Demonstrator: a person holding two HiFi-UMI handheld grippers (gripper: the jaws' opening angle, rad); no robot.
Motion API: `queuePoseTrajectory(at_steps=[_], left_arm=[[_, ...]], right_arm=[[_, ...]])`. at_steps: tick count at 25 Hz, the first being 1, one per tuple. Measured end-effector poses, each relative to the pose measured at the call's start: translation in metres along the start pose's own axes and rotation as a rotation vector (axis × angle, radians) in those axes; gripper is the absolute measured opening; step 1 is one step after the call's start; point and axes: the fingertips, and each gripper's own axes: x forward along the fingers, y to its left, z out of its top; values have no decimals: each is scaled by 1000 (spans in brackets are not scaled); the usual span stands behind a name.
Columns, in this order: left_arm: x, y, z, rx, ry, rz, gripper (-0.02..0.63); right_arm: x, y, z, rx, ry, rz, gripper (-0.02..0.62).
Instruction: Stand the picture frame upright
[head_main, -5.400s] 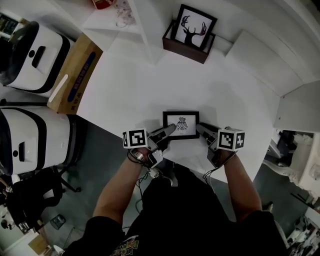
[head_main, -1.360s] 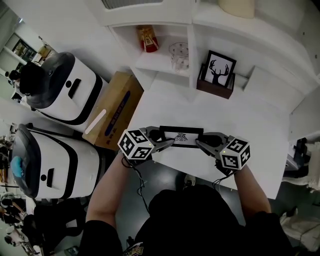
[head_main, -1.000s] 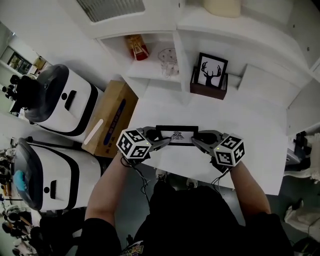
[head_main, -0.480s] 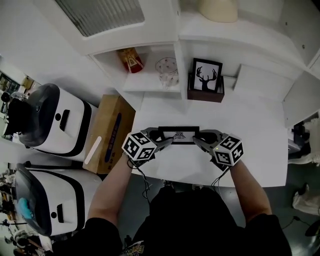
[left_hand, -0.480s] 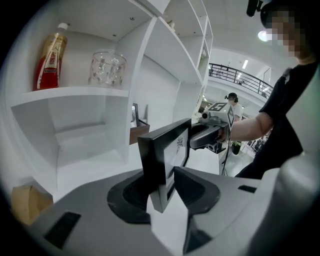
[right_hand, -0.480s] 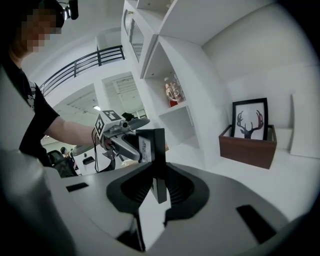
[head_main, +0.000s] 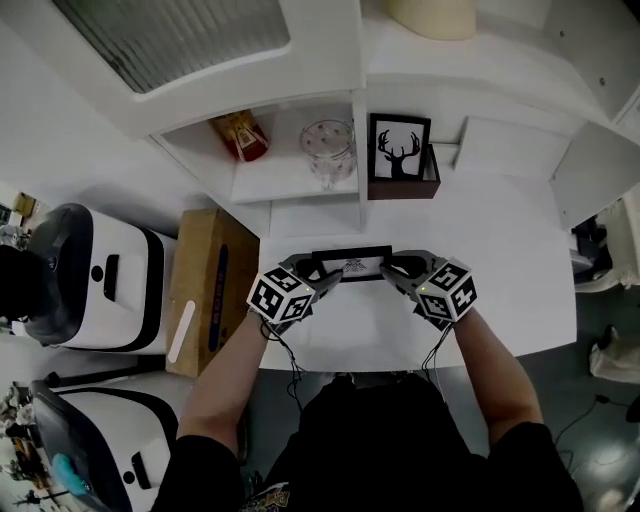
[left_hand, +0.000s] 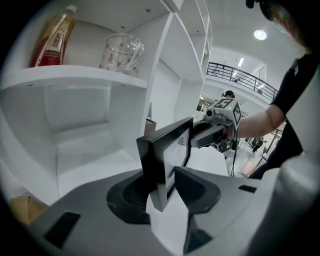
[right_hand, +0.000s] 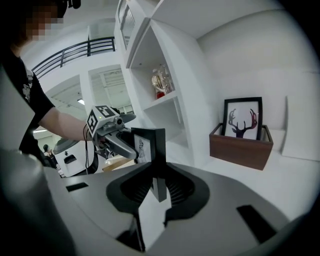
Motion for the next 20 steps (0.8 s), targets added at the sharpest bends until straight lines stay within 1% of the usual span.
queuePoseTrajectory(at_steps=[4, 11, 20], left_arm=[[10, 16, -2, 26, 4, 8, 146], [31, 46, -9, 46, 20, 19, 150], [69, 71, -14, 58, 42, 25, 153]], right_arm=[[13, -14, -3, 9, 21, -57, 71], [37, -40, -13, 18, 49, -130, 72], [54, -79, -32, 46, 78, -197, 74]])
